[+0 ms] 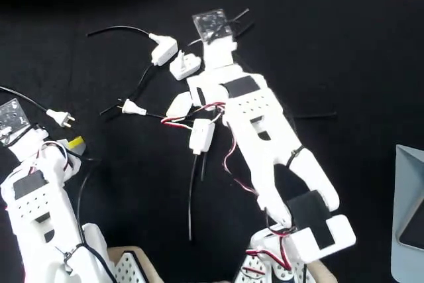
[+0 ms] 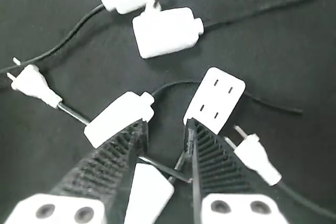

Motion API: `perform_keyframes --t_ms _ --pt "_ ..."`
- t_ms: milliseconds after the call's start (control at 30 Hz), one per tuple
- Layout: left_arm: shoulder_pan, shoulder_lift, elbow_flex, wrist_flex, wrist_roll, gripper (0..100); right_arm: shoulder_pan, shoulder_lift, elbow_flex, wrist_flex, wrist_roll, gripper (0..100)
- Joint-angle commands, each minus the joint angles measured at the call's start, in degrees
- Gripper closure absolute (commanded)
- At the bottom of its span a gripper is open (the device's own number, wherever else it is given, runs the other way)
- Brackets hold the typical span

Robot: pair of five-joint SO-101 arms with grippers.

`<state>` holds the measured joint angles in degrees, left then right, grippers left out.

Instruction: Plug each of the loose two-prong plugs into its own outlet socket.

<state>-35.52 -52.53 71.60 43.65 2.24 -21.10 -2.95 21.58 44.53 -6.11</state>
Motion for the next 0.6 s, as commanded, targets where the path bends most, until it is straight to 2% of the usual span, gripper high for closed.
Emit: perform_keyframes --t_ms 0,233,500,567 --pt "-0.66 -0.97 -0.57 -0.88 0.18 68 -2.81 1.54 0.31 -2.46 -9.41 87.8" --pt "-0.66 -0.88 -0.48 -0.88 0.18 68 -4.4 3.03 0.4 2.64 -16.53 87.9" --pt "-0.57 -0.88 -0.48 -0.88 0.18 68 -10.11 -1.19 6.64 0.79 -14.68 88.1" --pt "-0.57 -0.88 -0.48 -0.79 0.18 68 -9.32 -2.95 7.34 0.44 -16.0 87.9"
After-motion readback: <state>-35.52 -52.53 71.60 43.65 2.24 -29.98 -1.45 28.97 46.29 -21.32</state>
